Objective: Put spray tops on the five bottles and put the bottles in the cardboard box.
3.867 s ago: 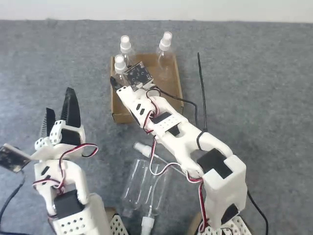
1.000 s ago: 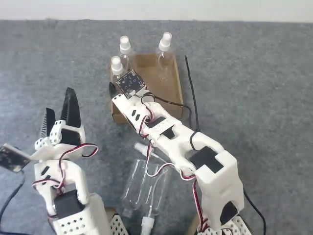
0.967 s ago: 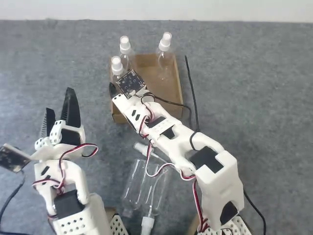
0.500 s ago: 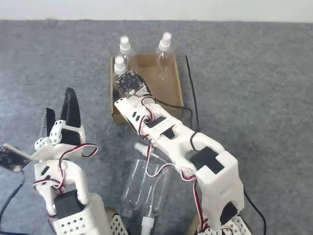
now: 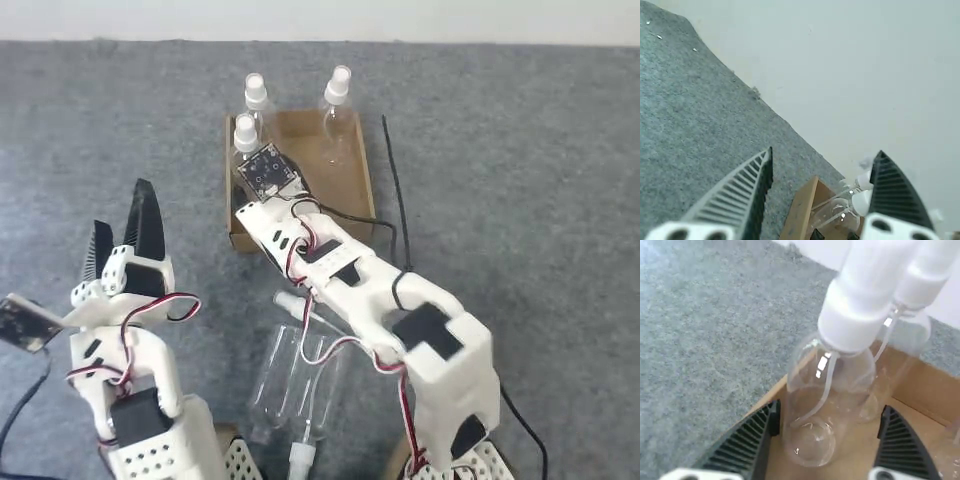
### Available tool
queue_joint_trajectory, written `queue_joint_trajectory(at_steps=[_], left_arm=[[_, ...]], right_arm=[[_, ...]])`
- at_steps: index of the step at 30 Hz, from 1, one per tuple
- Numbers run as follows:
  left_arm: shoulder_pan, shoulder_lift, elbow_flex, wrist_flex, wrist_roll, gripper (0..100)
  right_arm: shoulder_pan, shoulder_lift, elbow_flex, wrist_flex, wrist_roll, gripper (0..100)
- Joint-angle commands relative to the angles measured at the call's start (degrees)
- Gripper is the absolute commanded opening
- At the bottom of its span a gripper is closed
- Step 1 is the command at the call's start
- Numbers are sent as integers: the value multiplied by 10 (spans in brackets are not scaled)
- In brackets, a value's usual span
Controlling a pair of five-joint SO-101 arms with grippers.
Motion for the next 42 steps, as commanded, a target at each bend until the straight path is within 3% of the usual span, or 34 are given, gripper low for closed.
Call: queue_joint_trajectory(at_steps=[1,9,27,42], left_arm=[[0,-8,-14,-18,4,297],[0,-8,-14,-18,4,297],[-15,-8,-14,-18,4,297],[-29,-8,-14,-17,4,297]], right_arm=[[-1,-99,33,4,-5,271],[0,-130,59,7,-5,271],[12,-240,59,211,-9,271],[11,-422,60,504,-10,270]])
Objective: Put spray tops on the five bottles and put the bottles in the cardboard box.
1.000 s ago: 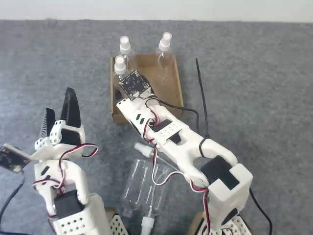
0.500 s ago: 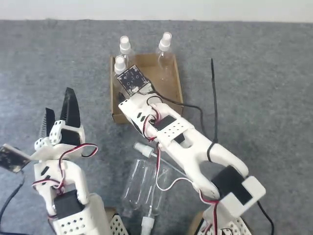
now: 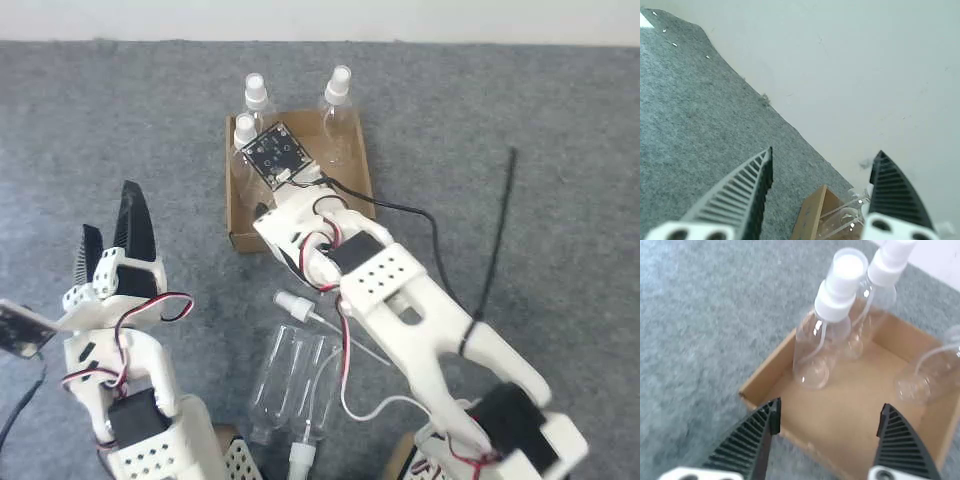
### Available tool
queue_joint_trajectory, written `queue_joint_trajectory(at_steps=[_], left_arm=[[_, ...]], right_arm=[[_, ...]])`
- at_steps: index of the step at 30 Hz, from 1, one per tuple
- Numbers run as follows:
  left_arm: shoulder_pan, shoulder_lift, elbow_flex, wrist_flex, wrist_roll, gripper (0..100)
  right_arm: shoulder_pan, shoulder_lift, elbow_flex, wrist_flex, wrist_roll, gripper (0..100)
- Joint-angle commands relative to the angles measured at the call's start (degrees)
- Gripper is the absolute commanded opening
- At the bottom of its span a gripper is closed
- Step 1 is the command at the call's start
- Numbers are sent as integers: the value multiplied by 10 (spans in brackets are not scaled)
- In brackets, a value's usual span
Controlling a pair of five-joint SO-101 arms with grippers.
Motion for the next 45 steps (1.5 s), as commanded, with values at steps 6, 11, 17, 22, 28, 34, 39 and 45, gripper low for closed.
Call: queue_joint_trajectory(at_steps=[6,11,17,22,28,34,39,45], left_arm=[[-2,-8,-13,-16,4,297],[-2,-8,-13,-16,4,297],[-2,-8,-7,-18,4,297],[-1,-8,-7,-18,4,297],[-1,-8,-7,-18,4,297],[-1,-8,-7,-17,4,297],[0,-8,-7,-17,4,297],[0,-8,-7,-16,4,297]], right_arm=[[11,-115,-4,154,-7,270],[9,-160,-4,238,-7,270],[8,-226,-4,349,-7,270],[2,-255,-4,429,-7,273],[-3,-283,-4,502,-7,274],[-68,-290,-4,572,-55,274],[-135,-260,-4,589,-251,274],[-200,-173,-4,585,-390,274]])
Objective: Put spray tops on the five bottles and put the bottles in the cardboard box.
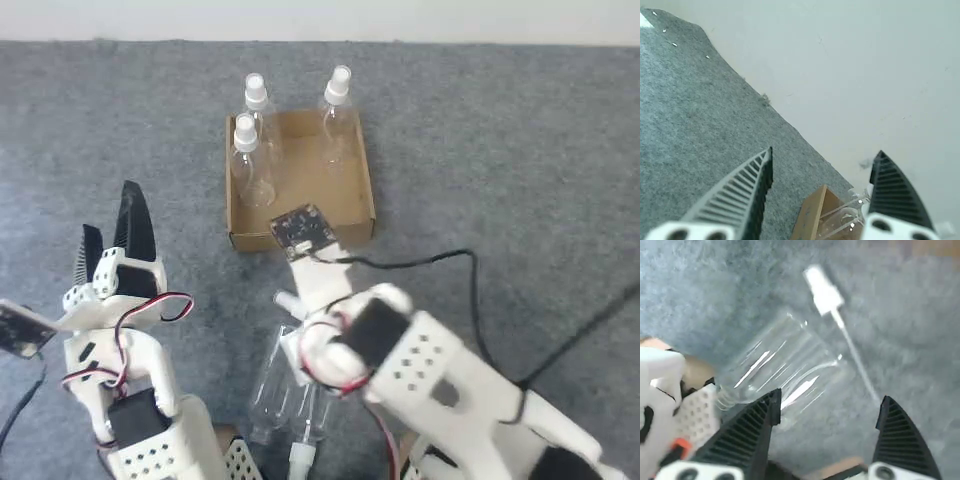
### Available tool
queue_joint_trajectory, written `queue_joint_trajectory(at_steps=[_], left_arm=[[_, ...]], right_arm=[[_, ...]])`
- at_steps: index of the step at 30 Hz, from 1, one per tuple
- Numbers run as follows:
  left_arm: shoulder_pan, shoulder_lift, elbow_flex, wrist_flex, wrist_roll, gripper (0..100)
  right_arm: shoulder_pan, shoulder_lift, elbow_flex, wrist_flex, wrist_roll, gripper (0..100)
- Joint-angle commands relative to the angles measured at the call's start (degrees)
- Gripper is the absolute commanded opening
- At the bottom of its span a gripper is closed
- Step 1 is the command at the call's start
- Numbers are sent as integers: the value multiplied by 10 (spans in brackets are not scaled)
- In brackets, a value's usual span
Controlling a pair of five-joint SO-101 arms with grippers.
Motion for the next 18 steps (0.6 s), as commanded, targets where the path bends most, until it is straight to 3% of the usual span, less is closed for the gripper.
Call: queue_joint_trajectory(at_steps=[1,10,18], left_arm=[[0,-8,-7,-16,4,297],[0,-8,-7,-16,4,297],[0,-8,-7,-16,4,297]], right_arm=[[-37,73,-4,6,-76,274],[-40,189,-4,-51,-83,272],[-40,273,-4,-77,-136,271]])
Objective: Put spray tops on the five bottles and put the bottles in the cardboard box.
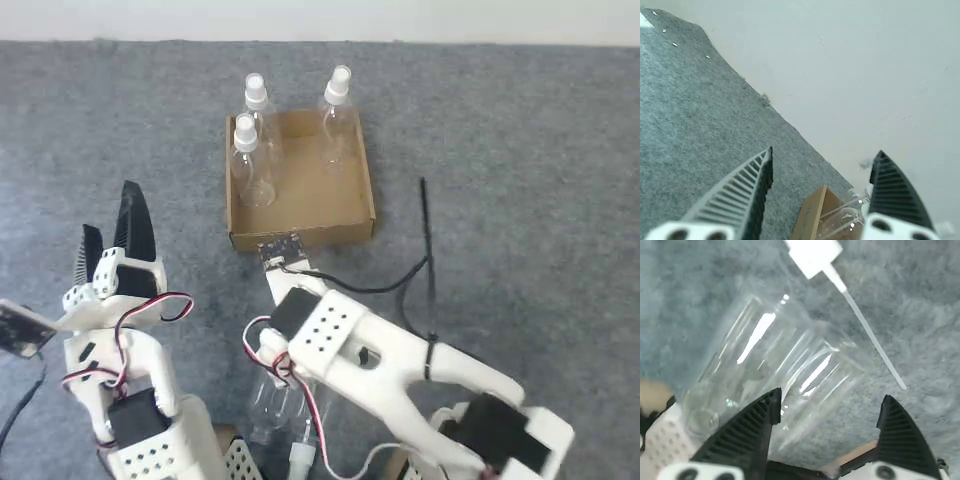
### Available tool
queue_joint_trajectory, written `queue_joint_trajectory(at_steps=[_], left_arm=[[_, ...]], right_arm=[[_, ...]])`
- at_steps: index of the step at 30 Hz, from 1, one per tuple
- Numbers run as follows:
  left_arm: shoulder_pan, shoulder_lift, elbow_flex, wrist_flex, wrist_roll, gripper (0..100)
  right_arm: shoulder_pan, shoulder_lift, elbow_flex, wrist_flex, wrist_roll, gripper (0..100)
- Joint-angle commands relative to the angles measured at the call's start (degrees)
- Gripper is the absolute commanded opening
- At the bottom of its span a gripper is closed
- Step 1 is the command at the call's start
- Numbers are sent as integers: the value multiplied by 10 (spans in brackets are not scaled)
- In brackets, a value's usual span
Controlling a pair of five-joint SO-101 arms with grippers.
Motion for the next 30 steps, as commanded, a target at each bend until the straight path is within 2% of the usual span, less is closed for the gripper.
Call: queue_joint_trajectory(at_steps=[1,9,16,20,30], left_arm=[[0,-8,-7,-16,3,297],[0,-8,-7,-16,3,297],[0,-8,-7,-16,3,297],[0,-8,-7,-16,3,297],[1,-8,-1,-16,-17,297]], right_arm=[[-6,33,-4,-19,-18,271],[-6,96,-4,-28,-18,266],[-3,96,-7,-32,-13,72],[-3,96,-7,-29,11,9],[0,73,-7,-23,31,6]])
